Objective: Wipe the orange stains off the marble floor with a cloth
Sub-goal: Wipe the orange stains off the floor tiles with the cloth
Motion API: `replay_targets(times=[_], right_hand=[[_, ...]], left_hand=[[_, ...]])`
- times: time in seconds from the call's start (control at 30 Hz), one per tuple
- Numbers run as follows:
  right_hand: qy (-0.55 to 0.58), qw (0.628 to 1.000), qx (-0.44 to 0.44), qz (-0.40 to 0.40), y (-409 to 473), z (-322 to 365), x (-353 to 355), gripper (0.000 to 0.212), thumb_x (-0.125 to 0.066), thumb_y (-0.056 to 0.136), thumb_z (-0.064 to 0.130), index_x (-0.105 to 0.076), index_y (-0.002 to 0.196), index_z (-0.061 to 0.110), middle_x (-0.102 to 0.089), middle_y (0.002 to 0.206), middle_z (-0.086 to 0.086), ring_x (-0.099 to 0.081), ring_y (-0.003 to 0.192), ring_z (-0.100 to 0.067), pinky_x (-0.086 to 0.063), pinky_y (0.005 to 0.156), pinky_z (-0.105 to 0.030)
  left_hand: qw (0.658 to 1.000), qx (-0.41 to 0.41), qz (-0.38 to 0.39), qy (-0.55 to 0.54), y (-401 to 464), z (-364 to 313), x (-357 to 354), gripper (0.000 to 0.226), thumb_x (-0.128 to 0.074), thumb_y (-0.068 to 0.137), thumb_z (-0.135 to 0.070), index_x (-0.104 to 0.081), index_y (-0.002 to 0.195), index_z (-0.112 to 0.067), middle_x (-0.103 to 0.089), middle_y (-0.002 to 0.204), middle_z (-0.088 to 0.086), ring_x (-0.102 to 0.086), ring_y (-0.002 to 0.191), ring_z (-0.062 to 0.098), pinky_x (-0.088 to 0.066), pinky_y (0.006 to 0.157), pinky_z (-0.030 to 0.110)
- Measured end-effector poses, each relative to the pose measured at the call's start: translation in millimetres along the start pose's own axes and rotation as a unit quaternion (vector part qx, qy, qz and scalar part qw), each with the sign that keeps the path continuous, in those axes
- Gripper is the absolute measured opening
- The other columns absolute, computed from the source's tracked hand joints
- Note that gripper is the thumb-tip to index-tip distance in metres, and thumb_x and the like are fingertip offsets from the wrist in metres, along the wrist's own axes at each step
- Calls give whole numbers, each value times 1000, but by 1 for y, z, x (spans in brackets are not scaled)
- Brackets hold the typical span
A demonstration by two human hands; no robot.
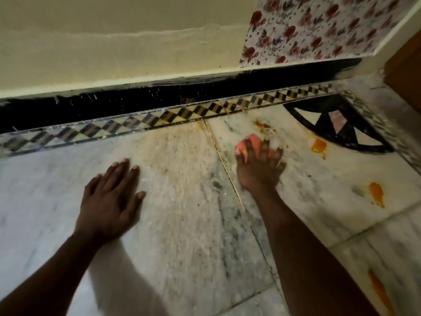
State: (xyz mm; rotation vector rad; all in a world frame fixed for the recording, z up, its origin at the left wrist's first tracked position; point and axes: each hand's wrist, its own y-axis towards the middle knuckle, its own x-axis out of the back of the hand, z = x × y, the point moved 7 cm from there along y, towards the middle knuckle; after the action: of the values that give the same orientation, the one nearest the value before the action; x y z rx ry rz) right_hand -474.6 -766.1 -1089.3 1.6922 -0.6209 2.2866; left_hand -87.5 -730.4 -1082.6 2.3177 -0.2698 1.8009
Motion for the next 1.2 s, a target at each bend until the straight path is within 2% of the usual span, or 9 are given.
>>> replay_targets(times=[0.13, 0.27, 0.37, 0.5, 0.6, 0.83, 0.97, 1.1, 1.2], right_hand=[[-70, 989, 133, -12, -102, 4, -20, 63, -11, 100, 76, 6, 159, 63, 12, 178, 7, 9, 163, -38, -3, 125, -68], [-66, 997, -33, -14, -96, -81, -6, 72, 2, 93, 80, 4, 162, 57, 10, 178, 2, 10, 163, -39, -2, 124, -74], [-14, 995, -88, -36, -40, -67, -1, 69, -9, 98, 77, -3, 163, 53, 10, 178, -2, 17, 161, -45, 2, 124, -74], [-47, 995, 86, 4, -49, 8, -15, 66, -18, 101, 71, -2, 162, 53, 9, 179, -2, 13, 160, -48, 1, 126, -72], [-105, 982, 155, 26, -125, -16, -21, 69, -18, 97, 77, 0, 161, 59, 6, 179, 3, 4, 163, -41, -7, 125, -70], [-44, 995, -93, 21, -58, -114, 19, 77, -3, 95, 81, 5, 165, 50, 12, 178, -7, 12, 162, -44, -2, 127, -69], [-58, 998, 6, 32, -58, -50, 2, 70, -22, 102, 73, -5, 165, 49, 8, 179, -7, 9, 162, -43, 0, 128, -66], [-94, 984, 142, 52, -159, -44, -18, 72, -14, 98, 79, 2, 164, 54, 10, 179, 2, 8, 164, -36, -4, 126, -66], [-101, 994, 38, 27, -162, -105, -4, 76, 4, 92, 82, 0, 163, 55, 3, 179, -2, -2, 164, -40, -12, 123, -71]], left_hand=[[999, 29, 1, -34, -22, -20, 2, 76, -26, 102, -65, -30, 168, -27, -15, 178, 0, -16, 165, 26, -17, 130, 49], [998, -19, 31, -57, -64, -115, -31, 83, -32, 100, -66, -21, 170, -23, -8, 180, 3, -7, 167, 25, -12, 133, 50], [999, 20, 18, -27, -67, -142, -37, 78, -27, 105, -63, -13, 171, -24, -3, 180, -1, -3, 167, 20, -12, 134, 50], [999, 19, 23, -12, -62, -141, -34, 78, -30, 105, -62, -15, 171, -24, -6, 180, -1, -6, 167, 21, -13, 133, 48], [999, 17, 27, -13, -62, -145, -32, 78, -32, 104, -62, -18, 171, -23, -8, 180, 1, -8, 167, 22, -16, 131, 50], [1000, 14, 1, -25, -63, -147, -28, 78, -42, 102, -58, -26, 169, -20, -16, 179, 4, -15, 166, 25, -20, 130, 53], [999, 5, 3, -34, -65, -146, -25, 79, -39, 102, -61, -29, 168, -19, -16, 179, 5, -12, 167, 23, -16, 131, 52], [999, 7, 9, -32, -63, -145, -23, 80, -37, 102, -63, -28, 168, -20, -14, 179, 4, -10, 167, 23, -15, 132, 52], [999, 0, 2, -40, -63, -144, -24, 80, -37, 102, -64, -27, 169, -21, -13, 180, 3, -9, 167, 21, -14, 132, 50]])
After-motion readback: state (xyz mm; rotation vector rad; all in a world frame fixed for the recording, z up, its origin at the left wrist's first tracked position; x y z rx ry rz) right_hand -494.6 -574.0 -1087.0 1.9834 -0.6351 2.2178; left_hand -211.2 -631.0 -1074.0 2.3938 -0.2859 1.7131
